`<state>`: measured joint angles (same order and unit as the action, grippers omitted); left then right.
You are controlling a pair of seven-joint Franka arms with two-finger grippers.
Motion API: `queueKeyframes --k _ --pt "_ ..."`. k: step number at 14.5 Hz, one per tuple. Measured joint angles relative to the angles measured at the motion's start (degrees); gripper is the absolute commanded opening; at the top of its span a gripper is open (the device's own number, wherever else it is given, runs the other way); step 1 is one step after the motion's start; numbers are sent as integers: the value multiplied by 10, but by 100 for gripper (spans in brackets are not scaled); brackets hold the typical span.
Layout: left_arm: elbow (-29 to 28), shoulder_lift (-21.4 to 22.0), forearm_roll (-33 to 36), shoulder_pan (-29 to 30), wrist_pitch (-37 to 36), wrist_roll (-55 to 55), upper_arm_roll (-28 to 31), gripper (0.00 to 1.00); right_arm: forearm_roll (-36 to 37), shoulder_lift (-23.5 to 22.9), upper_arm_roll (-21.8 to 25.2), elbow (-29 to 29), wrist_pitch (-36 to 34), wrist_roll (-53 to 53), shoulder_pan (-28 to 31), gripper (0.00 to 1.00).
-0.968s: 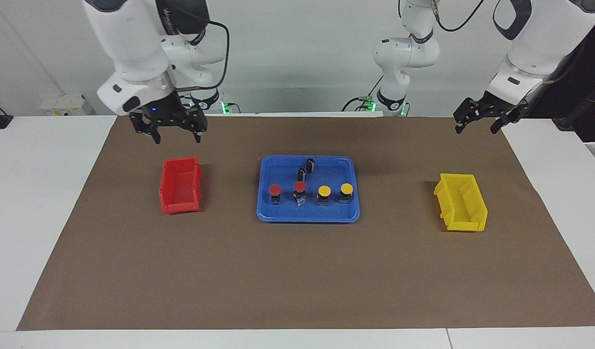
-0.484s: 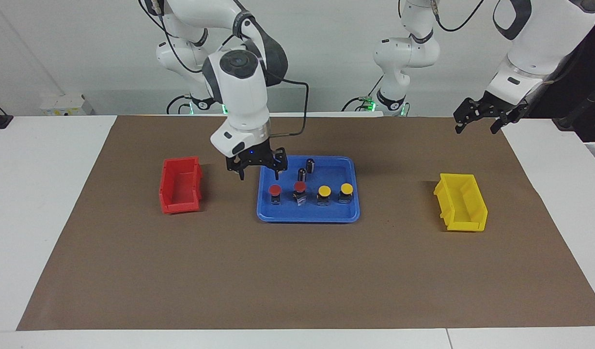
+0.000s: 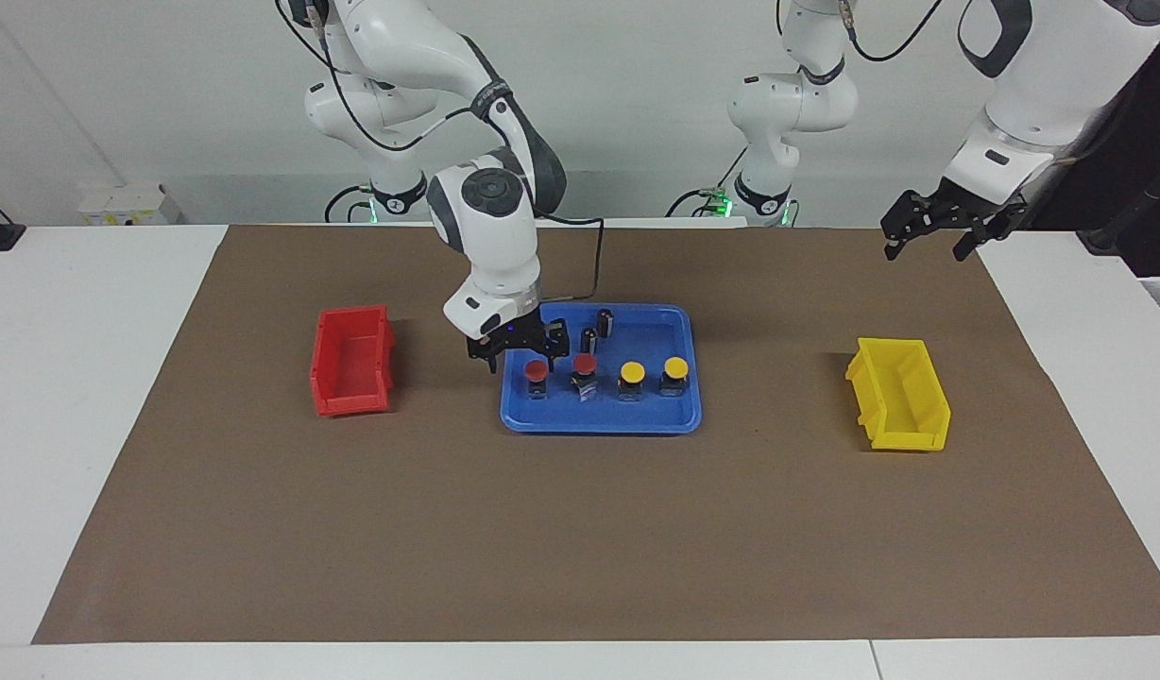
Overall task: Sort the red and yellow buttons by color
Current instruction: 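Reach the right gripper into the tray and grasp a red button, then carry the red button to the red bin while the left gripper grasps a yellow button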
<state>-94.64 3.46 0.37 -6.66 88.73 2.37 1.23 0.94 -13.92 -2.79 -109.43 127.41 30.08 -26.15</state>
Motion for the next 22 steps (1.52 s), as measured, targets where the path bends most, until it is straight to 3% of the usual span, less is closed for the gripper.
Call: queueKeyframes --k 5,8,12,15,17,19,22 --pt "0 0 0 2 0 0 7 100 0 0 1 -23 19 5 -11 59" --pt "0 0 0 2 0 0 8 100 0 0 2 -34 37 5 -11 56" --pt "0 0 0 2 1 -17 6 100 0 -3 2 -42 51 5 -11 28" --pt "-10 0 0 -2 34 -24 3 100 0 -3 2 -31 36 5 -11 27" --pt "-41 0 0 -31 87 -67 0 98 0 0 4 8 -13 5 -5 27" --pt "-77 -9 -1 -90 154 -159 -2 95 0 21 6 43 -76 -15 25 27" --pt "-109 -64 -1 -186 253 -298 -6 85 -1 86 8 34 -165 -138 114 27"
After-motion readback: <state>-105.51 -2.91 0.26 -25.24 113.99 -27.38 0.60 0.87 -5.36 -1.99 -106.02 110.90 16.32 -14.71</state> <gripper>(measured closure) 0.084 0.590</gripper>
